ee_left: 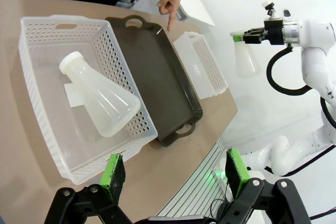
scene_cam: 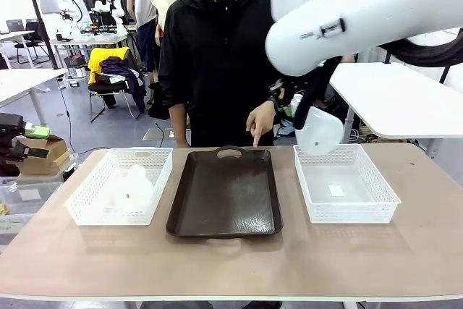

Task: Prepare the laboratory tools.
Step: While moving the picked Big flask to the Handle tray indicated by the person, stop as directed by the person.

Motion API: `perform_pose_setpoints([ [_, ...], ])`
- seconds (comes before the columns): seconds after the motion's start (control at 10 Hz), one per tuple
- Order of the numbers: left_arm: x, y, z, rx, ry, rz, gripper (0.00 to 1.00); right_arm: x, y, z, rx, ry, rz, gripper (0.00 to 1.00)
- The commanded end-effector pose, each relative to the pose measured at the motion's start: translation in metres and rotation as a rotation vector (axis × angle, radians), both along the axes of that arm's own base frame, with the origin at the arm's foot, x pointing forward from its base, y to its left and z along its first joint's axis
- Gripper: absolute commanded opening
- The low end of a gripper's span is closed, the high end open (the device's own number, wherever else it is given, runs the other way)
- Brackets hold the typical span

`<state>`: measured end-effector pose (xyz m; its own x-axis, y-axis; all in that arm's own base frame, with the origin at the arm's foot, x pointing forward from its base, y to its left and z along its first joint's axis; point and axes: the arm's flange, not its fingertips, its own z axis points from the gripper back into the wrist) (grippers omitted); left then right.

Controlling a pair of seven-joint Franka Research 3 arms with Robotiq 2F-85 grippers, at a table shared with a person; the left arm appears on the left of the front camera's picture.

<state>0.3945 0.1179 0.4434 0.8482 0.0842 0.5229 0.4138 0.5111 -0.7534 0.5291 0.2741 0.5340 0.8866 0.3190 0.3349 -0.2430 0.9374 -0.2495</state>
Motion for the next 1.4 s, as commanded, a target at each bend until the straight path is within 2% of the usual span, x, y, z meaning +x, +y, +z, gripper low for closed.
perform_pose_setpoints([
  [0.0,-0.002,0.002,0.000,-0.002,-0.010,-0.008,1.00,0.019,0.043,-0.010,-0.060,0.027,0.080,0.00],
  [0.2,-0.002,0.002,0.000,-0.002,-0.010,-0.008,1.00,0.025,0.084,-0.026,-0.092,0.068,0.158,0.00],
  [0.4,-0.002,0.002,0.000,-0.002,-0.010,-0.008,1.00,0.029,0.123,-0.052,-0.131,0.146,0.207,0.00],
  [0.5,-0.002,0.002,0.000,-0.002,-0.010,-0.008,1.00,0.032,0.136,-0.064,-0.147,0.157,0.223,0.00],
  [0.7,-0.002,0.002,0.000,-0.002,-0.010,-0.008,1.00,0.042,0.157,-0.092,-0.143,0.228,0.243,0.00],
  [1.3,-0.002,0.002,0.000,-0.002,-0.010,-0.008,1.00,0.062,0.196,-0.146,-0.093,0.359,0.337,0.00],
])
